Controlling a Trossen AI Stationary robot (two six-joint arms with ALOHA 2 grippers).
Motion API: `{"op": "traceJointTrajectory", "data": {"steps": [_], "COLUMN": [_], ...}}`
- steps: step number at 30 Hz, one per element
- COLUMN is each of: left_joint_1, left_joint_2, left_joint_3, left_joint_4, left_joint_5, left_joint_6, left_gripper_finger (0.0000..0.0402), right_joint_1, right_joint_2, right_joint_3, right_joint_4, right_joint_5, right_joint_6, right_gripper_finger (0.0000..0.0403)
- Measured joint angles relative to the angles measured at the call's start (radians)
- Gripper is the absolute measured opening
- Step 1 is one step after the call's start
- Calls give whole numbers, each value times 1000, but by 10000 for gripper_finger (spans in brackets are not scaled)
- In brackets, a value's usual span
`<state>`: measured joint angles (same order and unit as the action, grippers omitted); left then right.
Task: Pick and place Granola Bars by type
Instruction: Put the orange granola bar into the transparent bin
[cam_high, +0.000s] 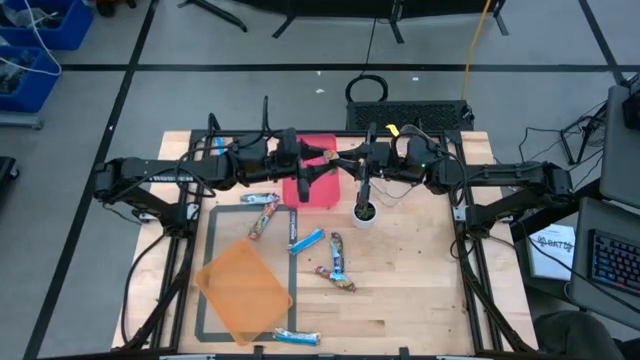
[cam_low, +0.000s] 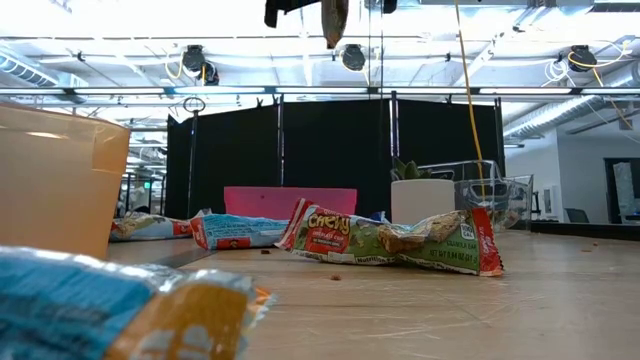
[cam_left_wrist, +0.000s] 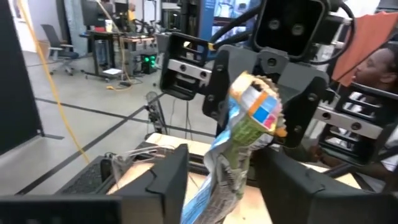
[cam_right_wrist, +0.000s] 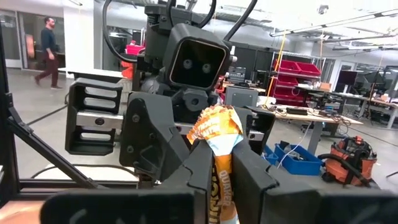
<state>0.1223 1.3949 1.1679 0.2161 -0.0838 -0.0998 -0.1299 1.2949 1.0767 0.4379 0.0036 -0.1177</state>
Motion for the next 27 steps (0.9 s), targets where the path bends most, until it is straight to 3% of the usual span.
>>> {"op": "traceJointTrajectory", "data": {"steps": [5,15,20,27], "left_joint_1": [2,1,3,3], "left_joint_2": [0,-39,-70,-144], "left_joint_3": [0,1,0,0], "left_joint_4": [-19,-100,-174,-322], "left_joint_5": [-9,1,4,5], "left_joint_6": [0,17,19,11], "left_gripper_finger": [246,350,370,363], "right_joint_1": [0,-4,-18,-59], "right_joint_2": [-16,-132,-202,-289], "right_joint_3": [-2,-2,-2,-2], "right_joint_4": [-7,-209,-310,-502], "right_joint_5": [6,161,191,237], "right_joint_6": [-17,-71,-78,-68], "right_gripper_finger": [26,24,26,22]}}
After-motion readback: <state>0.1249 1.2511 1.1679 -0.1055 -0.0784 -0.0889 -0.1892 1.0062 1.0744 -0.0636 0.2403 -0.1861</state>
